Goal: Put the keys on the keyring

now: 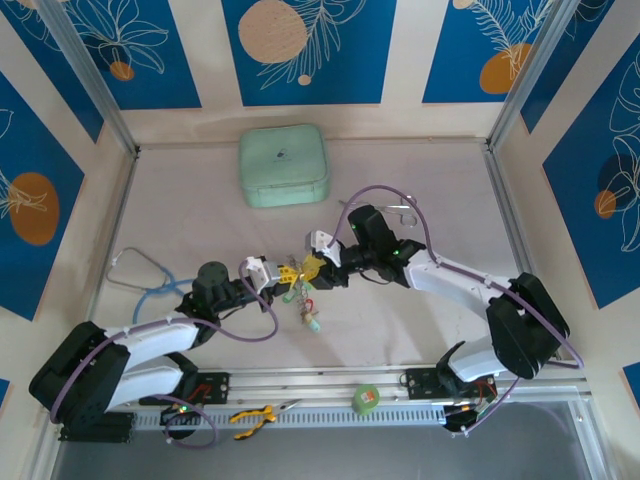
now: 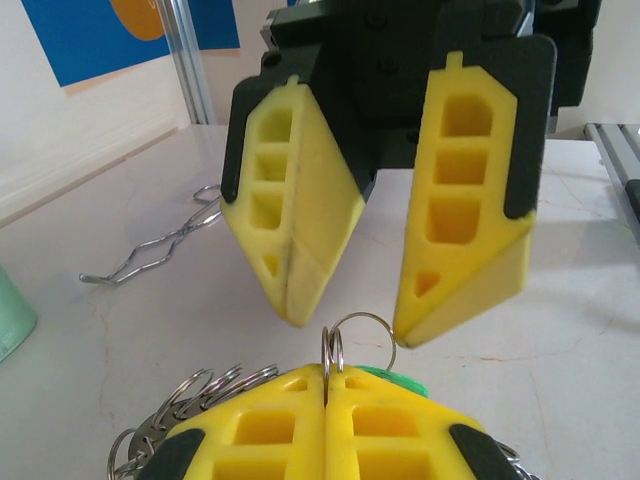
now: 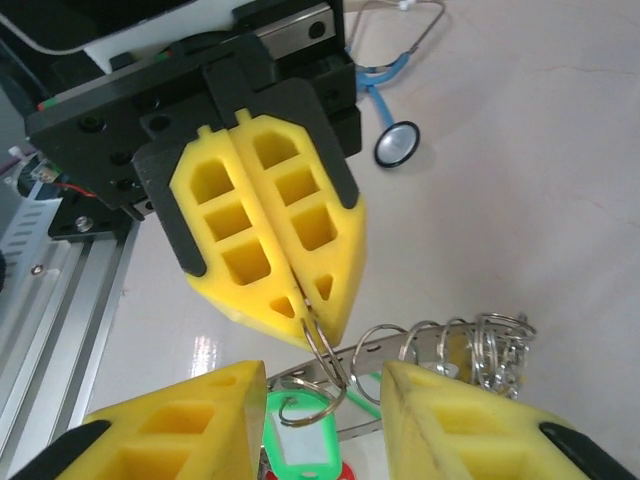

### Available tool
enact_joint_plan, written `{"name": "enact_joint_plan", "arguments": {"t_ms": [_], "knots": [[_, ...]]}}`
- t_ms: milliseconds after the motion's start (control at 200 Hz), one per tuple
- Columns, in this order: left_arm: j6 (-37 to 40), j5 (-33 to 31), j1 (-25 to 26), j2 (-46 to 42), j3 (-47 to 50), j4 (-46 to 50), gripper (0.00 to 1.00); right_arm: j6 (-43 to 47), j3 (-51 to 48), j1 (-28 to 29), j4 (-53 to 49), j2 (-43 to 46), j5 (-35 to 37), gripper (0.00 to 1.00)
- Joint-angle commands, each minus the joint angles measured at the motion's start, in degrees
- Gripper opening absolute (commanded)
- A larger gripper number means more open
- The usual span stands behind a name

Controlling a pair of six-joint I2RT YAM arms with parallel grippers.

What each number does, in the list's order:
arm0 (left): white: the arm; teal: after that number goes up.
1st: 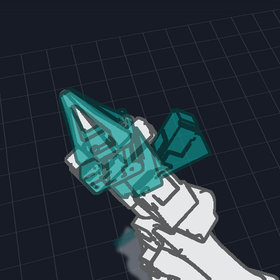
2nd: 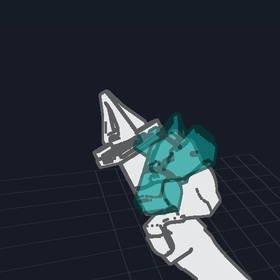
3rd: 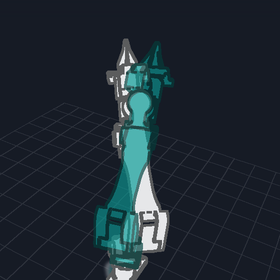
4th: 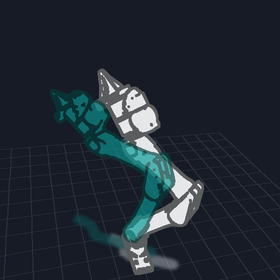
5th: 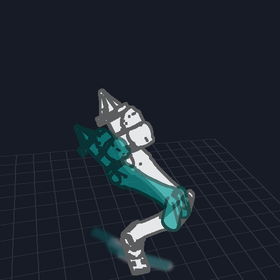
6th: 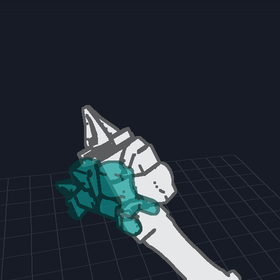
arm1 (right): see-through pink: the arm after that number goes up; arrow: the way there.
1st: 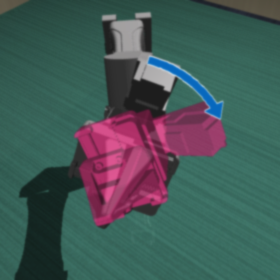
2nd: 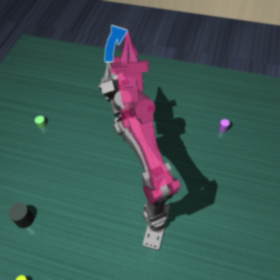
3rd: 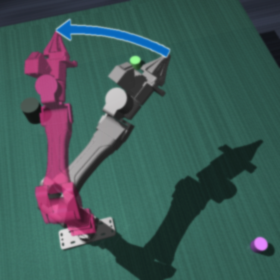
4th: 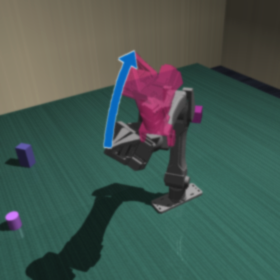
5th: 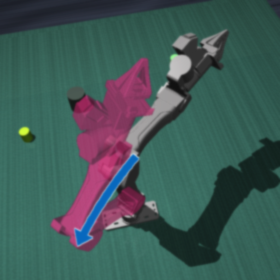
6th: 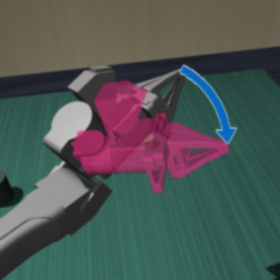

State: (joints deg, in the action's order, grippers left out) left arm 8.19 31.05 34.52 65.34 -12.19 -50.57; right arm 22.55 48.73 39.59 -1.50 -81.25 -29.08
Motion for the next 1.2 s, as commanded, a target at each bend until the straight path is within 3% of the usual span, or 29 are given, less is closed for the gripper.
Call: {"name": "enact_joint_plan", "arguments": {"t_ms": [0, 370, 925, 1195], "knots": [[-0.7, 1.9, 0.3, -0.4, 0.4, -3.7, 0.00, 2.1, 2.3, -0.4, -1.0, -1.4, -4.2, 0.35], [-0.7, 2.2, 0.2, -1.1, 0.5, -3.6, 0.00, 3.4, 3.5, -1.1, -2.2, -4.6, -7.3, 0.23], [-0.7, 2.2, 0.3, -1.2, 0.4, -3.4, 0.00, 4.9, 3.0, -1.8, -1.5, -6.3, -10.7, 0.24], [-0.7, 2.2, 0.3, -1.4, 0.5, -3.4, 0.00, 5.4, 3.7, -1.5, -1.7, -7.4, -10.5, 0.17]]}}
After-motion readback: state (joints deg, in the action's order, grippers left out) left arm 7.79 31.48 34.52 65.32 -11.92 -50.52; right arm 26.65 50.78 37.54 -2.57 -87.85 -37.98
